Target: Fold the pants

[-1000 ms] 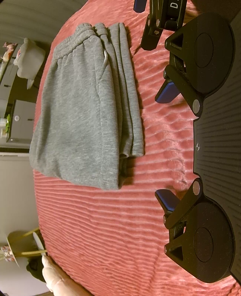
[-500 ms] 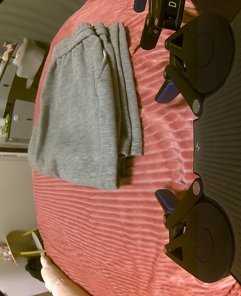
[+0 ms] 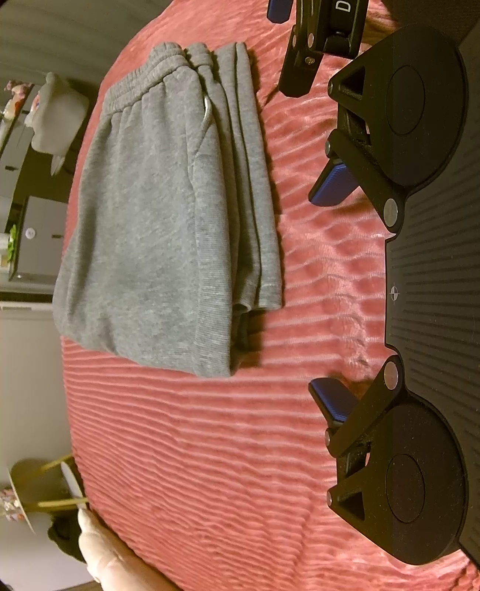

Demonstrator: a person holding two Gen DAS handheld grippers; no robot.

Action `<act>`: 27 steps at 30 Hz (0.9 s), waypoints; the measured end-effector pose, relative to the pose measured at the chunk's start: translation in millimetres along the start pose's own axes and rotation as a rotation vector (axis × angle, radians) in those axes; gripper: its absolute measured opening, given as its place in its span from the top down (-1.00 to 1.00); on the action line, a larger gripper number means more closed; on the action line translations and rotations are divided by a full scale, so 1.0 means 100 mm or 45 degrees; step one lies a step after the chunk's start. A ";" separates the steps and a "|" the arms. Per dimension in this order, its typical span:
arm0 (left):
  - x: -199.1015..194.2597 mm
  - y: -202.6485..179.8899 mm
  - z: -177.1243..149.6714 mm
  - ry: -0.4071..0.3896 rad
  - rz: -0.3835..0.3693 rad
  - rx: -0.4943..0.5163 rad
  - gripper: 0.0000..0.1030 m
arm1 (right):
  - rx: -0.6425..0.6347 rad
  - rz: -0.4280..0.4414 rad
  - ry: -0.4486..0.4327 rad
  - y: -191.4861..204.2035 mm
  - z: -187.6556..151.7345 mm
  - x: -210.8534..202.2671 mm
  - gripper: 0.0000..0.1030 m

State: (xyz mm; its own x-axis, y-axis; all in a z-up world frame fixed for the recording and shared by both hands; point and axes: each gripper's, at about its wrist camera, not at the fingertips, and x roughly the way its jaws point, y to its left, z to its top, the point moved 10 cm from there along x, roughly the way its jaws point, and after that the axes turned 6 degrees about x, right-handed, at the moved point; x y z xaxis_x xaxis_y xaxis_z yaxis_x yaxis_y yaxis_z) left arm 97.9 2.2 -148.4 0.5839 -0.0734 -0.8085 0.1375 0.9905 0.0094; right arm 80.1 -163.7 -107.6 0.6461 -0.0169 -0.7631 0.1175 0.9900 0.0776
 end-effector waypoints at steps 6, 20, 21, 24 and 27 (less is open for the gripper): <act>0.00 0.01 0.00 0.001 -0.001 -0.005 -0.99 | 0.001 0.001 0.001 -0.01 0.00 0.00 -0.92; 0.00 0.01 0.00 0.003 0.015 -0.008 -0.99 | 0.002 -0.003 0.001 -0.01 0.00 0.00 -0.92; 0.00 0.01 0.00 0.003 0.017 -0.007 -0.99 | 0.002 -0.001 0.001 -0.01 0.00 0.00 -0.92; 0.00 0.01 0.01 0.002 0.019 -0.007 -0.99 | 0.002 -0.001 0.001 -0.01 0.00 0.00 -0.92; 0.00 0.01 0.00 0.003 0.019 -0.014 -0.99 | 0.002 -0.002 0.001 -0.01 0.00 0.00 -0.92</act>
State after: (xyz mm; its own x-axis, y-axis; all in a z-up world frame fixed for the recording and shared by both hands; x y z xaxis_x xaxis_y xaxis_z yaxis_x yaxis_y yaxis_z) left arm 98.2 3.1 -148.0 0.5841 -0.0587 -0.8096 0.1203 0.9926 0.0148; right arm 79.6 -164.8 -107.7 0.6452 -0.0181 -0.7638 0.1196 0.9898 0.0776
